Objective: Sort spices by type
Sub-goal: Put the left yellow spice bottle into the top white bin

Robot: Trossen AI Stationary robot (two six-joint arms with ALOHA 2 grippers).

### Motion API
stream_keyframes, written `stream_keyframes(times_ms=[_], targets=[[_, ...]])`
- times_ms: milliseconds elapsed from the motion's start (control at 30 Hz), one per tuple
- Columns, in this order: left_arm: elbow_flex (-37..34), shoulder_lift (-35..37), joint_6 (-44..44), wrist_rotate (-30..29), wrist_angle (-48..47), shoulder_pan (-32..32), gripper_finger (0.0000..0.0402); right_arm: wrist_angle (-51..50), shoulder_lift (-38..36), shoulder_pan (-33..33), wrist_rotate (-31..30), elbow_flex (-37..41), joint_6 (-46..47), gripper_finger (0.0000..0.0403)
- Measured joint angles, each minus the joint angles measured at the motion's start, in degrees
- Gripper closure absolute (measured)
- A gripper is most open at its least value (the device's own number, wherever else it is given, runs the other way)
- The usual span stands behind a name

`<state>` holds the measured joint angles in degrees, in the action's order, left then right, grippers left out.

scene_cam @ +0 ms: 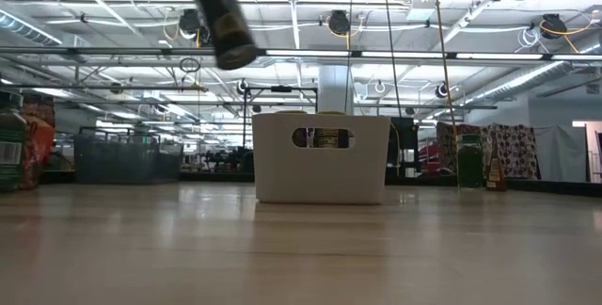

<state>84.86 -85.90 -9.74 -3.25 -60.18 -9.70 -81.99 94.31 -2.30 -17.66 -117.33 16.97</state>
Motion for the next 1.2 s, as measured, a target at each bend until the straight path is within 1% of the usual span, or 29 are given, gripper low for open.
stream_keyframes(times_ms=[133, 200, 300, 367, 433, 533, 600, 700, 767, 867, 1067, 1200], targets=[[2.7, -2.6, -1.7, 0.1, -1.4, 1.3, 0.0172, 0.5, -4.9, -1.1, -0.5, 6.9, 4.9, 0.0131], [2.7, -3.1, -1.3, 1.4, -3.1, 2.0, 0.0172, 2.2, -7.7, -1.8, -0.4, 11.9, 7.5, 0.0131], [2.7, -3.7, -0.7, 1.7, -5.9, 2.7, 0.0172, 6.7, -12.4, -3.0, -0.4, 20.8, 11.6, 0.0131], [2.7, -3.8, -0.7, 1.4, -7.8, 2.7, 0.0172, 11.6, -15.3, -4.0, -0.3, 27.1, 14.3, 0.0131], [2.1, -3.7, 0.1, 1.2, -7.7, 2.7, 0.0172, 17.6, -17.7, -5.2, -0.1, 33.1, 16.6, 0.0131], [-1.1, -3.4, 1.0, 1.2, -7.0, 2.4, 0.0172, 28.6, -19.9, -7.3, 1.3, 40.0, 18.5, 0.0131], [-3.8, -3.1, 2.0, 1.2, -6.1, 2.1, 0.0172, 37.1, -20.1, -8.7, 2.6, 43.2, 18.2, 0.0131], [-8.6, -3.1, 3.3, 1.8, -1.2, 1.8, 0.0172, 48.5, -18.6, -10.5, 3.7, 45.8, 15.0, 0.0131], [-11.8, -3.2, 3.4, 2.9, 1.3, 1.6, 0.0172, 52.8, -16.6, -11.1, 4.8, 45.9, 12.7, 0.0131], [-15.2, -3.2, 5.1, 3.2, 6.8, 1.2, 0.0172, 55.7, -14.2, -11.4, 5.7, 45.9, 11.9, 0.0131], [-18.0, -3.2, 7.9, 3.2, 11.2, 1.3, 0.0172, 57.4, -9.9, -11.3, 6.4, 45.9, 12.5, 0.0131], [-18.6, -3.2, 8.9, 3.2, 12.1, 1.2, 0.0172, 58.5, -7.7, -11.3, 9.1, 45.9, 14.1, 0.0131]])
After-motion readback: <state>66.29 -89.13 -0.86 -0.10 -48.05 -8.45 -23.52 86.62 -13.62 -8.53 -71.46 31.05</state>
